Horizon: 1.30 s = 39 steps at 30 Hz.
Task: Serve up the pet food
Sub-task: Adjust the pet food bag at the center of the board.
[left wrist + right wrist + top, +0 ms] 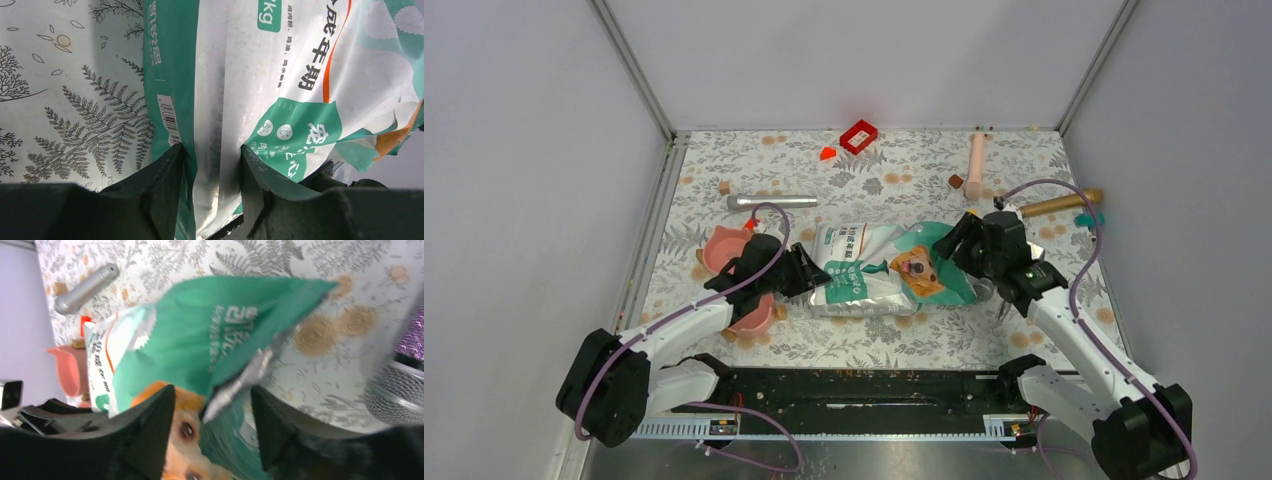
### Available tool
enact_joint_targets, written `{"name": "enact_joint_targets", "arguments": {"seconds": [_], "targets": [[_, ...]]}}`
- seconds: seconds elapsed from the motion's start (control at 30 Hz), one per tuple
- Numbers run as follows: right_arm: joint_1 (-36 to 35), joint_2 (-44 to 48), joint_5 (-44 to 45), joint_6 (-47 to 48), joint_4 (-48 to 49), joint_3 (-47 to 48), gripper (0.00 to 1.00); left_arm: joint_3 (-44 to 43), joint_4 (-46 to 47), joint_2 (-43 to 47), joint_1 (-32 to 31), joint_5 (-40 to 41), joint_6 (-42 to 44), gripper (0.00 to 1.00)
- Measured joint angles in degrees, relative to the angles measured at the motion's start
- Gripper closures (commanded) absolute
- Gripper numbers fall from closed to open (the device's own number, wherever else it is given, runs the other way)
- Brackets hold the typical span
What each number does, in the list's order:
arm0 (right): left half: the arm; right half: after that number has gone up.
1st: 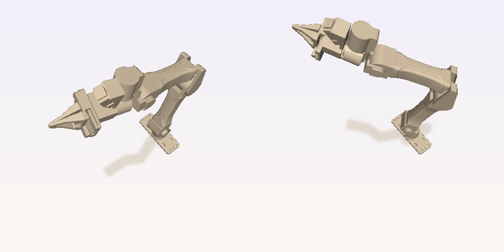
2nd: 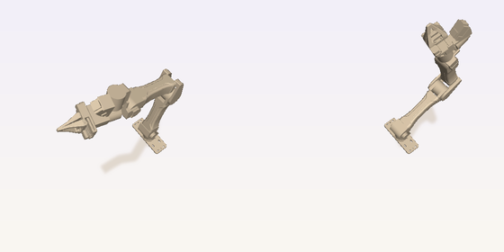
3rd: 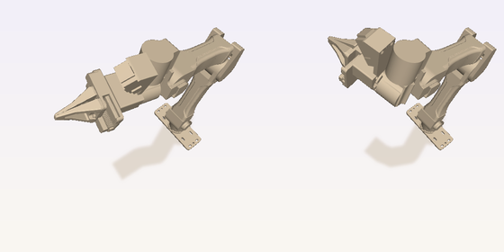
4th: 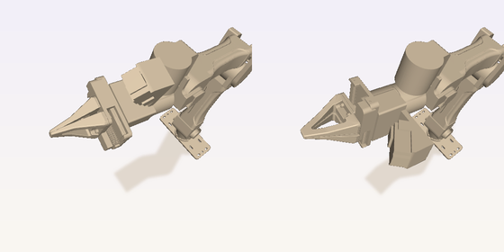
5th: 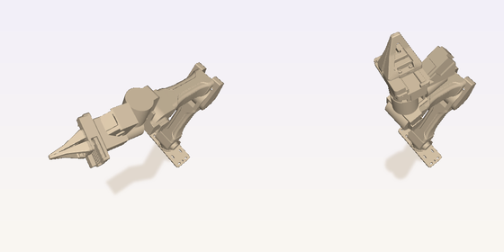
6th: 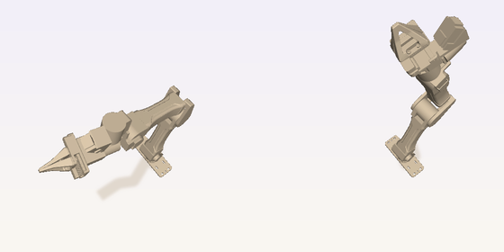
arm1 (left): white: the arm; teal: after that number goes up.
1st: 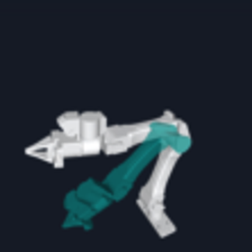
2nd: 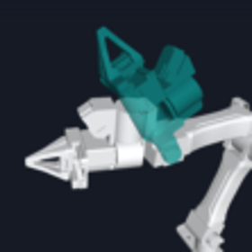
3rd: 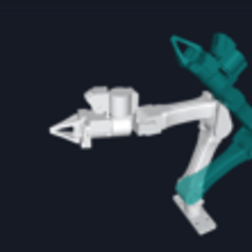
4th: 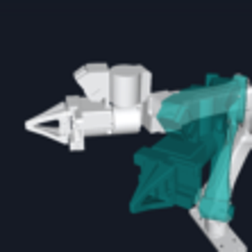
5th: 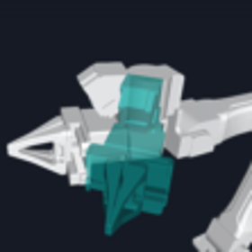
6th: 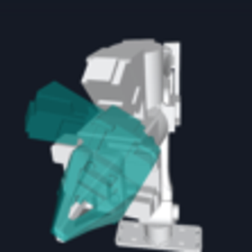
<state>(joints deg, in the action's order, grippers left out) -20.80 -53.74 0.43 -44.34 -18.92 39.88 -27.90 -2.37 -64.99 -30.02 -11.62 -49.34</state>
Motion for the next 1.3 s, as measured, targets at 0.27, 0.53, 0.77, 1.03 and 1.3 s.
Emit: {"name": "enact_joint_targets", "arguments": {"seconds": [0.27,0.53,0.77,1.03,1.3], "targets": [[1.53,-4.72,-8.61,3.8,8.09,-0.15,1.0,0.76,1.79,-0.48,1.27,-2.75,0.42,1.0],[1.68,-4.37,-21.11,1.57,5.27,9.44,1.0,5.86,7.67,3.15,-0.48,-1.81,-2.36,1.0],[-6.78,-4.57,-28.55,-1.88,6.67,20.09,1.0,7.93,4.24,6.86,-12.39,0.35,-6.01,0.79],[-14.78,-11.91,-33.86,1.62,-0.98,31.91,1.0,5.73,-6.84,11.41,-15.17,3.63,-4.04,0.02],[-14.71,-12.09,-28.44,7.72,-10.64,37.79,0.61,-9.2,-15.52,23.69,-15.15,9.6,1.01,0.01]]}}
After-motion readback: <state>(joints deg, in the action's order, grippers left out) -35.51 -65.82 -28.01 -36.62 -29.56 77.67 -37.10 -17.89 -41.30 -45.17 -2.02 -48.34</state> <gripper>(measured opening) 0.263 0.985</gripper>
